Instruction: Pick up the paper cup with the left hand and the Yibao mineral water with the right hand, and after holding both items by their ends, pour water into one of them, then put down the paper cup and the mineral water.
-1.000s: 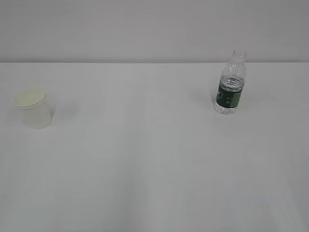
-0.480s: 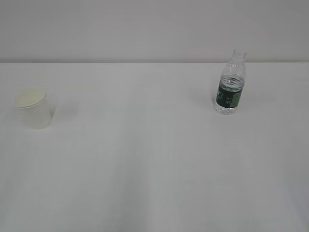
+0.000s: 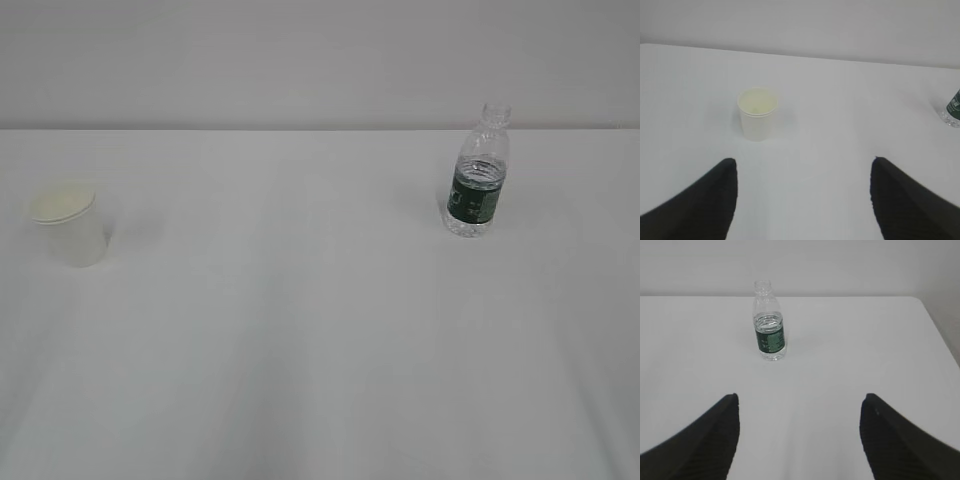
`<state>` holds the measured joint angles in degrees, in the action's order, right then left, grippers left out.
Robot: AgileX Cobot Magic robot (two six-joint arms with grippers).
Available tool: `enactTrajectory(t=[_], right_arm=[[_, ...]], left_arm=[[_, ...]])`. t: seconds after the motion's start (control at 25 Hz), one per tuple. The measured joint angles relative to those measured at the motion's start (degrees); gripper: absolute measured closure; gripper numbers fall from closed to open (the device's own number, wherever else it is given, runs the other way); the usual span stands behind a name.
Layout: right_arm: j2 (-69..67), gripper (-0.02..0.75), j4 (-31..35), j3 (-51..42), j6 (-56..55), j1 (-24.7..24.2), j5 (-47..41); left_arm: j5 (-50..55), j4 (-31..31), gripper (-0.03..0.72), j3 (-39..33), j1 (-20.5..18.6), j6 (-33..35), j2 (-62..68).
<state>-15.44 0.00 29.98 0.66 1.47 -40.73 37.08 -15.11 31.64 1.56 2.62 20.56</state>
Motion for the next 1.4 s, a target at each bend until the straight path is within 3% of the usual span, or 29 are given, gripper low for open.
enactTrajectory(t=[0.24, 0.64, 0.96, 1.4], right_arm=[[-4.05, 0.167, 3.49, -4.88, 3.87, 0.00, 10.58], [-6.32, 0.167, 4.10, -14.68, 11.04, 0.00, 28.91], [-10.31, 0.167, 4.10, -16.60, 11.13, 0.00, 35.63], [-27.14, 0.167, 4.23, -16.70, 10.75, 0.00, 49.51]], left_arm=[[-3.97, 0.00, 0.095, -0.38, 0.00, 0.46, 5.70], [-24.76, 0.35, 0.095, -13.53, 0.00, 1.39, 7.54], [-42.97, 9.42, 0.095, -18.32, 0.00, 1.48, 11.53], [-63.65, 7.25, 0.095, -18.32, 7.34, 1.61, 34.95]])
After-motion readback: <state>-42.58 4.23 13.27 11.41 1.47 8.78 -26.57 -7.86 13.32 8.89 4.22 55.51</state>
